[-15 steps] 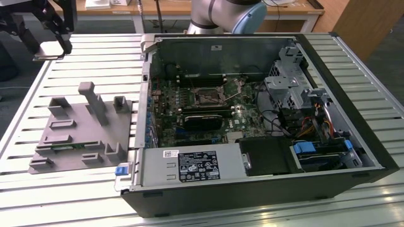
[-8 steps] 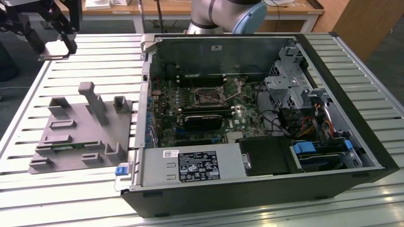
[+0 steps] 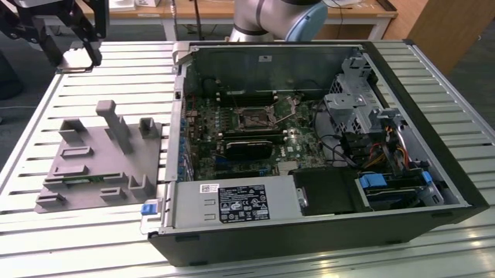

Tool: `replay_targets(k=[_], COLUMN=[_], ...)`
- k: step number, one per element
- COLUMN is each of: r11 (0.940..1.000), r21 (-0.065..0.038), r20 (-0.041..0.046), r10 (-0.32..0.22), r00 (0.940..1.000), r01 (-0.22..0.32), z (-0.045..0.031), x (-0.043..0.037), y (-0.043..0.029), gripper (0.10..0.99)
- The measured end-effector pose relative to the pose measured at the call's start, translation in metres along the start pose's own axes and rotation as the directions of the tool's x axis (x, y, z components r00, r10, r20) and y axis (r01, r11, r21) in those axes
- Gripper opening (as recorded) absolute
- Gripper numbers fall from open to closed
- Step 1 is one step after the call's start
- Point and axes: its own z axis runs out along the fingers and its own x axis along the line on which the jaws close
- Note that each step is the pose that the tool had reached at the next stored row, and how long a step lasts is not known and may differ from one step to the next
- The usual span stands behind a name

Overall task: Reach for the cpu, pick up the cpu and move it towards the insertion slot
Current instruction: 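Pick up the cpu and move it towards the insertion slot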

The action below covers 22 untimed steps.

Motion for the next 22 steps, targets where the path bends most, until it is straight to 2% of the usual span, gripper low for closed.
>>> replay_targets(k=[13,22], r11=[1.0000,1.0000], r21=[0.000,0.000], r20=[0.0000,0.0001], r10=[0.000,0.000], r00=[1.0000,1.0000], r01=[0.000,0.000], z=[-0.0002,-0.0005], x=[-0.0136,-0.0314], y=[-0.0002,-0.0002], gripper=[0.541,0.541])
